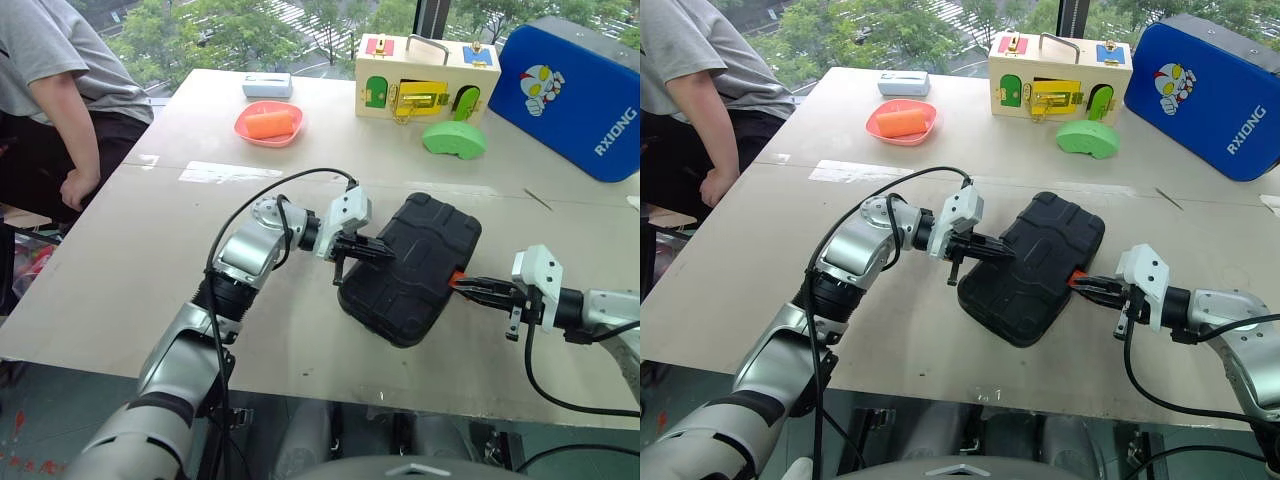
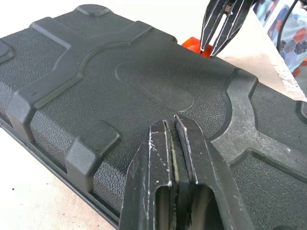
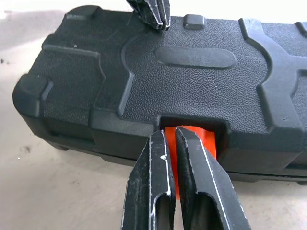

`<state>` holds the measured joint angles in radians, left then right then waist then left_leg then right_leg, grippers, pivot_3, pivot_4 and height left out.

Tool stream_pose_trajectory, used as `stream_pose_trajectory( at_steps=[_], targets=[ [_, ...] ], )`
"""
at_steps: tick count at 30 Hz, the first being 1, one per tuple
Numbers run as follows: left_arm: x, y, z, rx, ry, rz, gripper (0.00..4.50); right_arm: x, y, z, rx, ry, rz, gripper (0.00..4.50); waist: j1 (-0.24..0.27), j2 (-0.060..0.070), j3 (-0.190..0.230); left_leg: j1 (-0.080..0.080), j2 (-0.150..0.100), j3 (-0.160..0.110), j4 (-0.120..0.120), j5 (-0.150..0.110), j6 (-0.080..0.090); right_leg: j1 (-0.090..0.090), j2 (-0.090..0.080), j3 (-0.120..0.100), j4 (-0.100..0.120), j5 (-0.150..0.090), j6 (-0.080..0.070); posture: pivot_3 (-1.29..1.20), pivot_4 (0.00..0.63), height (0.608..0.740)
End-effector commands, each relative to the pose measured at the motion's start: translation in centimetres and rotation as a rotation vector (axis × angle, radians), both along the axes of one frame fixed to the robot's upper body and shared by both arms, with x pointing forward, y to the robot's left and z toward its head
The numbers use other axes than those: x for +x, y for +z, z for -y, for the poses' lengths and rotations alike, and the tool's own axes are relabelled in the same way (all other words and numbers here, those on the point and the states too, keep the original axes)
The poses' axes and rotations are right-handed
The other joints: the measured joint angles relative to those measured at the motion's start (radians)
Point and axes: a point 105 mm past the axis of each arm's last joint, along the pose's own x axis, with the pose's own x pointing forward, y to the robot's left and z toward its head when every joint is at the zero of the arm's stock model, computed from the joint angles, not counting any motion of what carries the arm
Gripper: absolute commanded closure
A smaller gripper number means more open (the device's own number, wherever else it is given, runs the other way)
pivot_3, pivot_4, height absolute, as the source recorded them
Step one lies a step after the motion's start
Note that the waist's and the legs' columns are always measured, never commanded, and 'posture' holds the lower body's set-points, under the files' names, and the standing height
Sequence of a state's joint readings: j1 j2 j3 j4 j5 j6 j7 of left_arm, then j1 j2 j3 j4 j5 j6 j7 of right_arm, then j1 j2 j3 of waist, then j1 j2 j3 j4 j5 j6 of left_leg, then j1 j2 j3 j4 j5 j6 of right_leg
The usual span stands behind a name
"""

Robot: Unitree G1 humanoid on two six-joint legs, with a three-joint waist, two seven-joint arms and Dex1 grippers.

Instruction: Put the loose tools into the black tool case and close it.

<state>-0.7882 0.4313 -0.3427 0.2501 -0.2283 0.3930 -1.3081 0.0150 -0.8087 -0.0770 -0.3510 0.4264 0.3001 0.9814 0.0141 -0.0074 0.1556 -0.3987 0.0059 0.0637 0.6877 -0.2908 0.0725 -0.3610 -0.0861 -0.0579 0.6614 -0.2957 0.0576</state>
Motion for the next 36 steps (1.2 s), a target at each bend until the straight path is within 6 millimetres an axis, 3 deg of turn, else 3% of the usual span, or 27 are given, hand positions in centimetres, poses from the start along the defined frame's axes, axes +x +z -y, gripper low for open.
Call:
stream_pose_trajectory(
  at_steps=[1,10,13,17,20,26,36],
  targets=[
    [-0.2,-1.4,-0.3,0.051,0.005,-0.027,4.43,0.2,-2.0,1.5,-0.059,-0.061,-0.043,4.5,0.0,-0.002,-0.001,0.0,0.0,0.0,0.0,0.0,0.0,0.0,0.0,0.0,0.0,0.0,0.0,0.0,0.15,0.735],
    [-0.2,-1.2,-0.2,0.052,-0.004,-0.02,4.43,0.2,-3.4,2.0,-0.093,-0.098,-0.071,4.5,0.0,-0.005,-0.005,0.0,0.0,0.0,-0.001,0.0,0.0,0.0,0.0,0.0,0.0,0.0,0.0,0.0,0.15,0.735],
    [-0.1,-1.2,-0.2,0.056,-0.004,-0.018,4.43,0.4,-1.6,1.7,-0.034,-0.114,-0.044,4.5,0.0,-0.005,-0.005,0.0,0.0,0.0,-0.001,0.0,0.0,0.0,0.0,0.0,0.0,0.0,0.0,0.0,0.15,0.735],
    [-0.1,-1.3,-0.3,0.058,-0.006,-0.018,4.43,0.1,2.8,1.0,0.081,-0.092,-0.009,4.5,0.0,-0.004,-0.005,0.0,0.0,0.0,-0.001,0.0,0.0,0.0,-0.001,0.0,0.0,0.0,0.0,0.0,0.15,0.735],
    [-0.1,-1.4,-0.2,0.058,-0.008,-0.016,4.43,0.1,4.2,-0.1,0.111,-0.07,-0.007,4.5,-0.001,-0.005,-0.005,0.0,0.0,-0.001,-0.001,0.0,0.0,0.0,-0.001,0.0,0.0,0.0,0.0,0.0,0.15,0.735],
    [0.0,-1.2,0.3,0.051,-0.014,-0.009,4.43,0.8,2.4,-1.3,0.049,-0.058,-0.025,4.5,0.002,-0.005,-0.005,-0.001,0.0,-0.001,-0.001,0.0,0.0,0.0,-0.001,0.0,-0.001,0.0,0.0,0.0,0.15,0.735],
    [0.1,-1.1,-0.1,0.056,-0.005,-0.005,4.43,0.5,-0.5,2.2,-0.046,-0.123,-0.075,4.5,0.0,-0.005,-0.005,-0.001,0.0,-0.001,-0.001,0.0,0.0,0.0,-0.001,0.0,-0.001,0.0,0.0,0.0,0.15,0.735]
  ],
)
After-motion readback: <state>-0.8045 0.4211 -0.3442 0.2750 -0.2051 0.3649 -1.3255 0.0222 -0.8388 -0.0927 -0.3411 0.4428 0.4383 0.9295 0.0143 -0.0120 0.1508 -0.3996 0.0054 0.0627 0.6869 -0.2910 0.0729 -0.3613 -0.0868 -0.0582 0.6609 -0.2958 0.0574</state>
